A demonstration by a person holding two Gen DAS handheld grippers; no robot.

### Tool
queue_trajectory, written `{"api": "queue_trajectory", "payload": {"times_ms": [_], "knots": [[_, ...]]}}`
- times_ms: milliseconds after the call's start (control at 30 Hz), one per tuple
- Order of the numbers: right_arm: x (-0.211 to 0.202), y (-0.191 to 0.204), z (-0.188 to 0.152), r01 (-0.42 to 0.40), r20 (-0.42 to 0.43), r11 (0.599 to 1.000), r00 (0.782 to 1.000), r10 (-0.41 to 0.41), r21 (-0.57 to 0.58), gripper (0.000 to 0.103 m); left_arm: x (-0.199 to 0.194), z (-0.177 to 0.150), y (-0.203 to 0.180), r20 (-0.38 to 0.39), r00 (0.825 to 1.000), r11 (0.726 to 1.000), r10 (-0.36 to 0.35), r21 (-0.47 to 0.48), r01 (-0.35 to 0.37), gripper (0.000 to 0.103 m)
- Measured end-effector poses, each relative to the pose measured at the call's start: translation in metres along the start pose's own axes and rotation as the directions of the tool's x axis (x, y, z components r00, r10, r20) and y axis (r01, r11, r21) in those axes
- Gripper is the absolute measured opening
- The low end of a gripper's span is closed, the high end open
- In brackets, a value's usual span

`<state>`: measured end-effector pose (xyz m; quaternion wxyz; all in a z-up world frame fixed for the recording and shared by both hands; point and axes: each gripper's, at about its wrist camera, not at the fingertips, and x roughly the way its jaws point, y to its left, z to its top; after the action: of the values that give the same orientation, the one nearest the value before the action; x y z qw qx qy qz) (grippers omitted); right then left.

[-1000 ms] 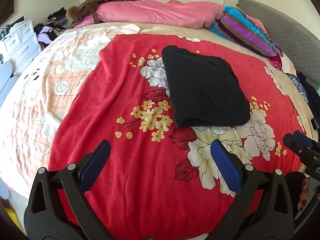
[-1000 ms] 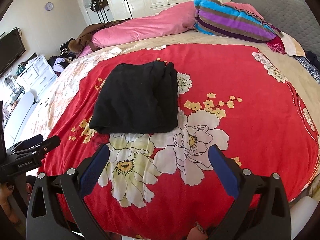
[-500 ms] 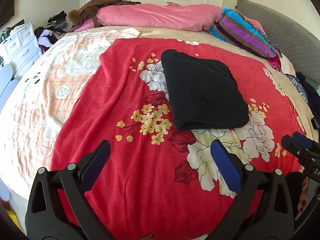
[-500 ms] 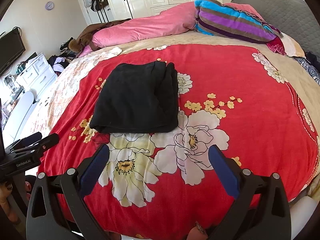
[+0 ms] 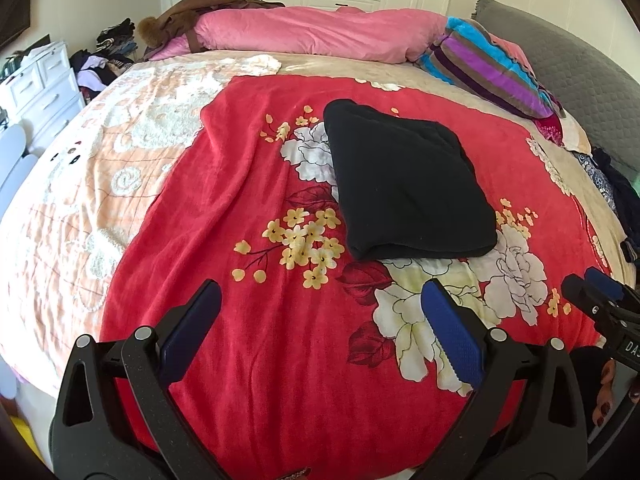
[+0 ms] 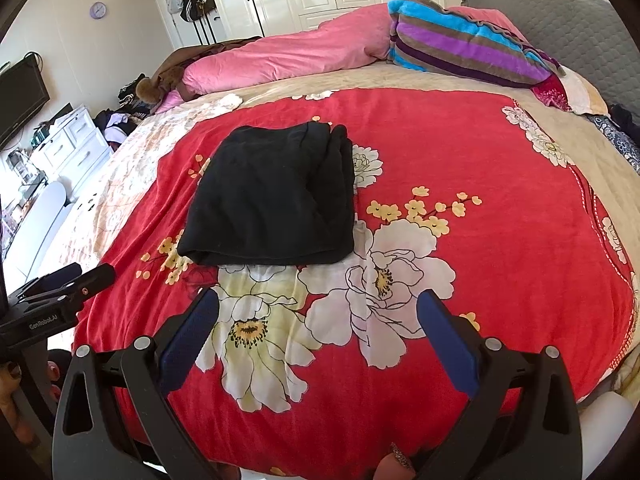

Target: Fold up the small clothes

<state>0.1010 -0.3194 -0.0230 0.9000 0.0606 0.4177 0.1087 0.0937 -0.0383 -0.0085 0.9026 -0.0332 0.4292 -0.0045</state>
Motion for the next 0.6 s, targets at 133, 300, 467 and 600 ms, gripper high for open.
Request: {"api": "queue_trajectory", "payload": {"times_ms": [133,300,467,600], "knots": [[-0.0001,-0.0002,-0.0002,0.002,0.001,1.000,1.000,-0.002,-0.001,0.099,-0.0006,-0.0001,0.0006,0.002,1.000,1.000,-0.003,0.000,0.003,0.094],[-0.0002,-0.0012,-0.0006,0.006,0.000,1.000,1.000,-0.006,-0.003,0.099,-0.0014,0.0009,0.0006,0.004,1.000,1.000,-0.002,-0.003,0.002,0.094],[0.0006,0.0004,-0.0019,0.015,-0.003,1.000,1.000,-0.015,-0.009,0.099,-0.0017,0.0007,0.0004,0.004,1.000,1.000,-0.005,-0.001,0.005,0.094],[0.0009,0.0006,-0.0020,0.018,-0.005,1.000,1.000,-0.018,-0.008,0.099,-0.0023,0.0015,-0.0010,0.002,1.000,1.000,-0.003,0.002,0.003,0.094]]}}
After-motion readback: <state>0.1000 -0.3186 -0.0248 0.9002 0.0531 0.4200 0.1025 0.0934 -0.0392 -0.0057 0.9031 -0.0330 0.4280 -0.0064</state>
